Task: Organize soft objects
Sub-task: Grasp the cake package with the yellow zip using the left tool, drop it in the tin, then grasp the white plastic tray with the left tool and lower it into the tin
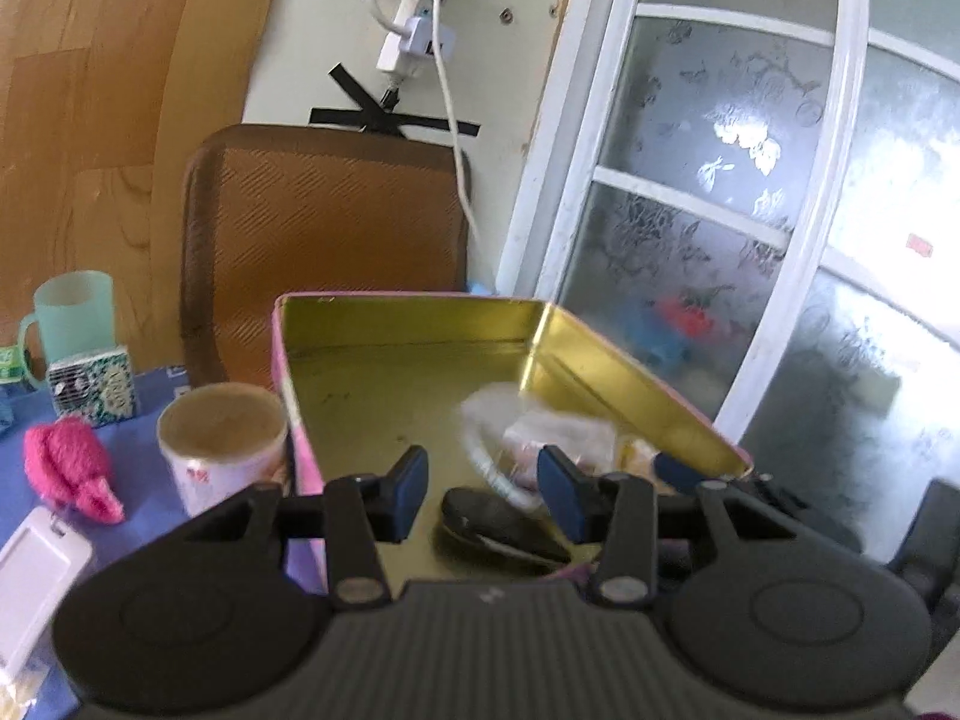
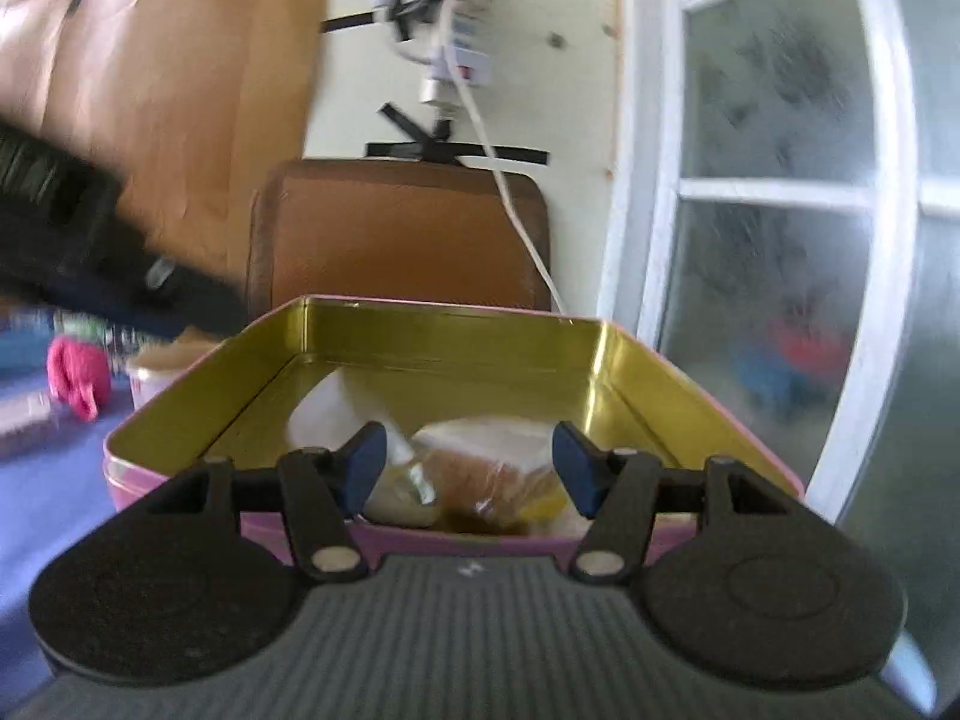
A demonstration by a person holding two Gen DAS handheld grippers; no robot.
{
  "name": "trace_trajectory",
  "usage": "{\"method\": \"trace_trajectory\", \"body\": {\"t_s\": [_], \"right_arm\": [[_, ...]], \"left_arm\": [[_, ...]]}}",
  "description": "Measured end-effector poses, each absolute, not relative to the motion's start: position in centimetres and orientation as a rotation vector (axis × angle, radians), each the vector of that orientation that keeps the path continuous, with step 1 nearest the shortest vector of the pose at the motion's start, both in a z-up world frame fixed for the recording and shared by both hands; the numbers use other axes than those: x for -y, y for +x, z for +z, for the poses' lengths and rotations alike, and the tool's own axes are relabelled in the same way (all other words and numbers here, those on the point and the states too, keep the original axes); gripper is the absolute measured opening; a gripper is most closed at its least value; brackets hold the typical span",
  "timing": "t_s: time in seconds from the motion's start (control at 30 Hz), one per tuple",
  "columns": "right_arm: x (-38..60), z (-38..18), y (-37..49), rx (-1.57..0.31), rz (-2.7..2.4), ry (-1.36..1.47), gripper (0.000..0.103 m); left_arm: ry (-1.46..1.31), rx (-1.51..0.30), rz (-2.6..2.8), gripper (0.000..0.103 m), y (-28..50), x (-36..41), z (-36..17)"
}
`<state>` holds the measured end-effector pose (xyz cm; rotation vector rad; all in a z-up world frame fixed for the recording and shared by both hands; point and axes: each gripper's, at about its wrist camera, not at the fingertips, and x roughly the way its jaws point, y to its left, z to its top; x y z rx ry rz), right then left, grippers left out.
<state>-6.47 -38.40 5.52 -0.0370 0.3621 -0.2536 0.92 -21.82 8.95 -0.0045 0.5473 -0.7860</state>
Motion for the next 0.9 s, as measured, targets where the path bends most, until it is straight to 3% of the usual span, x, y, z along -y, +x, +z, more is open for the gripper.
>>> {"method": "trace_trajectory", "body": {"t_s": [0.43,0.9], "right_arm": [[34.3,6.9,-10.0,-0.291,-0.118,0.126,0.064],[26.2,5.5,-8.4,-0.450,0.142,0.117,0.064]], "left_arm": [[0.020,-0.554,-0.717,0.041,-2.4,16.7,8.0],[-0.040,-0.664,-0.403,0.040,-1.6,3.1,3.4]]}}
